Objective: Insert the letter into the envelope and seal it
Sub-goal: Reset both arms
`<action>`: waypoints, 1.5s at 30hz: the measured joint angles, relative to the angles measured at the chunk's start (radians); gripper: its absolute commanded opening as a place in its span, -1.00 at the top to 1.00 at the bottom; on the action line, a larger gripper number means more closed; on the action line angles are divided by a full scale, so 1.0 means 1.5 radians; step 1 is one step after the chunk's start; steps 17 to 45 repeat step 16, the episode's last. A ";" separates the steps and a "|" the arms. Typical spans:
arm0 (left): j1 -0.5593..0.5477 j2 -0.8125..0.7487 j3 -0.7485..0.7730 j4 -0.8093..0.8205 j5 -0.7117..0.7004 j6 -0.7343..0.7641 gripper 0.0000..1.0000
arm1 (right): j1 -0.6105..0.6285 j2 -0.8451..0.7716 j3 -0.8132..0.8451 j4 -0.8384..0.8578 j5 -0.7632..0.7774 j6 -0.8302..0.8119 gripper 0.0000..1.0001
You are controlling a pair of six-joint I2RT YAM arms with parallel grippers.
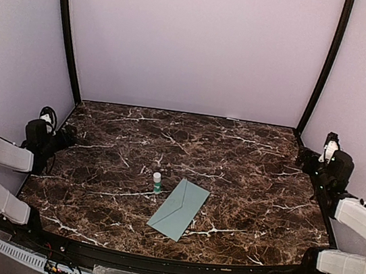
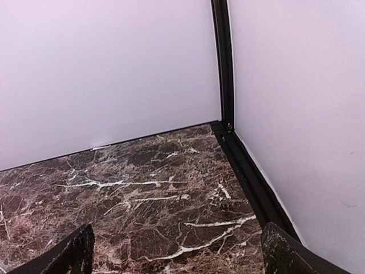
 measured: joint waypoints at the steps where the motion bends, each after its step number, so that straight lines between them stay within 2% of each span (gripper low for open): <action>1: -0.001 -0.021 -0.025 0.031 -0.013 0.016 -0.94 | -0.005 -0.012 -0.018 0.024 -0.002 -0.010 -0.96; 7: -0.003 -0.092 -0.128 0.179 -0.080 0.092 -0.96 | -0.013 -0.028 -0.127 0.176 -0.012 -0.057 -0.96; 16: -0.003 -0.062 -0.141 0.259 -0.087 0.128 -0.97 | -0.013 0.002 -0.152 0.271 -0.017 -0.079 -0.96; 45: -0.003 -0.062 -0.141 0.259 -0.087 0.128 -0.97 | -0.013 0.002 -0.152 0.271 -0.017 -0.079 -0.96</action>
